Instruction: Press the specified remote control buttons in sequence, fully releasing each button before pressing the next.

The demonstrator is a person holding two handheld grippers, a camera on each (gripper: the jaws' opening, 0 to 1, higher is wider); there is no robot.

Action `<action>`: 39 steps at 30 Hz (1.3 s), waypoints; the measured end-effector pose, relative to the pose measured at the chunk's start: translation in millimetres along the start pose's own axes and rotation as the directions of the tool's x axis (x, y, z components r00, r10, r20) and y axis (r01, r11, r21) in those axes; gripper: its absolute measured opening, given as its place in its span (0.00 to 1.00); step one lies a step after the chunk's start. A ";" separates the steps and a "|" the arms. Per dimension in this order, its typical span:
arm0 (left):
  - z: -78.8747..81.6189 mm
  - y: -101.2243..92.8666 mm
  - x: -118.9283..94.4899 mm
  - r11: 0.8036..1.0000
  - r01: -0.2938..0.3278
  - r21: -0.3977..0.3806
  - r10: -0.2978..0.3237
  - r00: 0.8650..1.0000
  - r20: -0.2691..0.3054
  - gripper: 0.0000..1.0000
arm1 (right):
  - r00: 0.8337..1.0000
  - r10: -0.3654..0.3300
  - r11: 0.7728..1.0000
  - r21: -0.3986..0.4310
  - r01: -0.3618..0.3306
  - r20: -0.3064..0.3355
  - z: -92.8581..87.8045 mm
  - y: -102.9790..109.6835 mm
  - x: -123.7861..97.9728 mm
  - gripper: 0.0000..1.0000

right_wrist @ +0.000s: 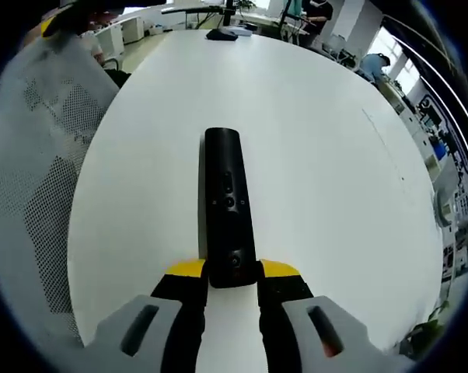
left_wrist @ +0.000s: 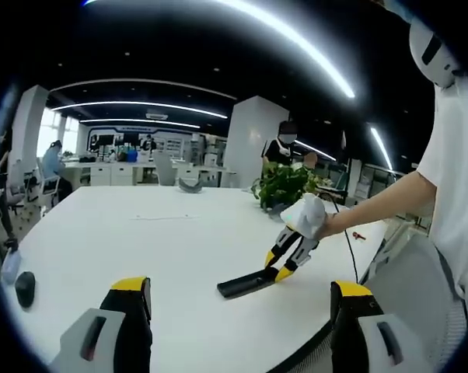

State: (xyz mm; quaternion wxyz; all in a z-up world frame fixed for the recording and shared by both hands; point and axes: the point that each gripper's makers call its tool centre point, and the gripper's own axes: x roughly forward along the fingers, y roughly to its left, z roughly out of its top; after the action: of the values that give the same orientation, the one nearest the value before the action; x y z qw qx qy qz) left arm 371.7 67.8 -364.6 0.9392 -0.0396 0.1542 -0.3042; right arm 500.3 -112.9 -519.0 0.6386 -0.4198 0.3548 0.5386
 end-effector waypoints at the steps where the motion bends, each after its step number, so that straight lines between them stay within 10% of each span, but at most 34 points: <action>1: -0.5 0.2 0.0 1.000 -0.001 0.001 0.001 1.000 -0.002 1.00 | 1.000 -0.004 1.000 -0.003 0.004 -0.003 0.0 -4.0 0.4 0.24; 18: -5.9 -0.6 0.9 1.000 0.001 -0.002 -0.001 0.999 -0.033 1.00 | 0.997 -0.079 0.997 0.002 0.079 -0.022 -3.8 -93.7 7.9 0.24; 30: -7.3 1.9 -0.4 1.000 -0.006 -0.005 0.006 0.999 -0.040 1.00 | 0.995 -0.084 0.996 -0.047 0.081 -0.060 -4.0 -98.6 13.7 0.21; 39: -5.5 2.0 -1.0 1.000 -0.007 -0.006 0.007 1.000 -0.028 1.00 | 0.990 -0.139 0.986 0.091 0.137 0.027 3.1 -96.0 -11.1 0.32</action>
State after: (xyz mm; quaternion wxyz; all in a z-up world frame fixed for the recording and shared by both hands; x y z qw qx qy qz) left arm 370.3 70.1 -369.9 0.9378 -0.0378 0.1686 -0.3010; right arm 593.1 -120.9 -493.0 0.6983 -0.4055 0.3381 0.4834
